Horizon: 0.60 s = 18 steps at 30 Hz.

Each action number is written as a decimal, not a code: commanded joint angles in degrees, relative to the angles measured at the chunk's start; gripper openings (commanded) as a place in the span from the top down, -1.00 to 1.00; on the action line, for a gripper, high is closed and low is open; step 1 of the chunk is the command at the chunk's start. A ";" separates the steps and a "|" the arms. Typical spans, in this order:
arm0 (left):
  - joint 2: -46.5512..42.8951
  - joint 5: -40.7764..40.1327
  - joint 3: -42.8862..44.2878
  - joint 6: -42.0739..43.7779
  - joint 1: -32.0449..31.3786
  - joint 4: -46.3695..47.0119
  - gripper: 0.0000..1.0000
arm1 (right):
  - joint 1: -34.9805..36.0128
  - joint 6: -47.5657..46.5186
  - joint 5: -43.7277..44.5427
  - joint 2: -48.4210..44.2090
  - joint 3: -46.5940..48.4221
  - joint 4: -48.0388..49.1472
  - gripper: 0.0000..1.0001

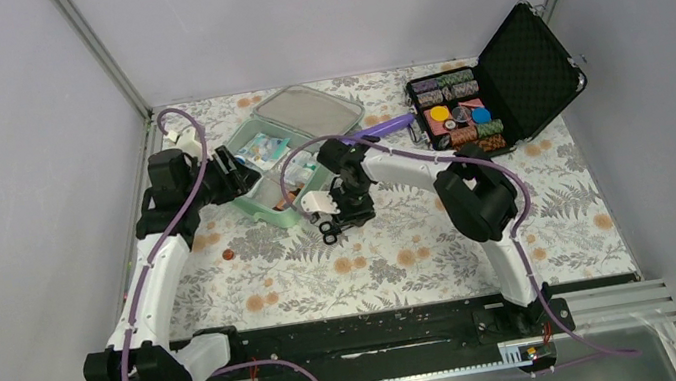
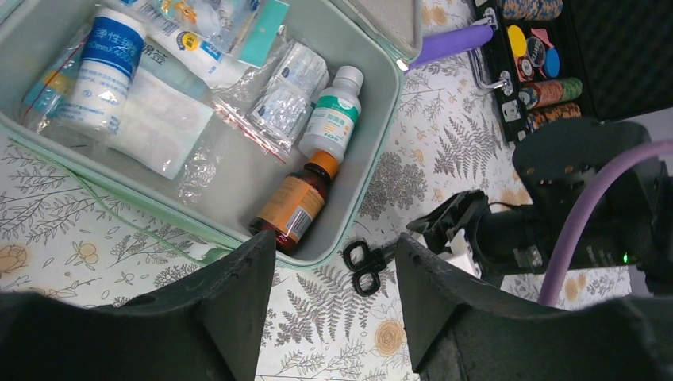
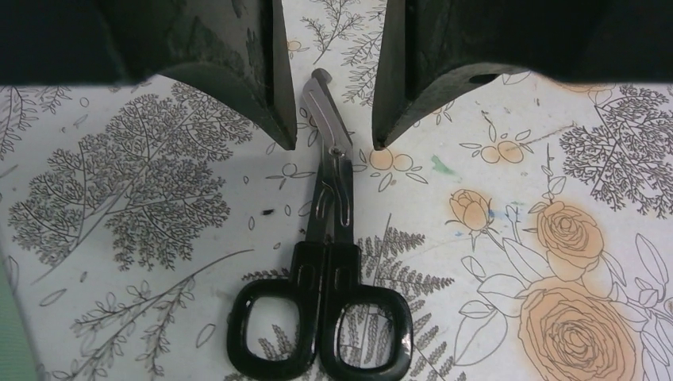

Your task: Organize the medicine kit

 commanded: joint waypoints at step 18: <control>0.99 3.03 0.02 -0.03 0.18 0.17 -0.13 | 3.56 4.63 6.80 -3.03 -11.48 6.61 0.91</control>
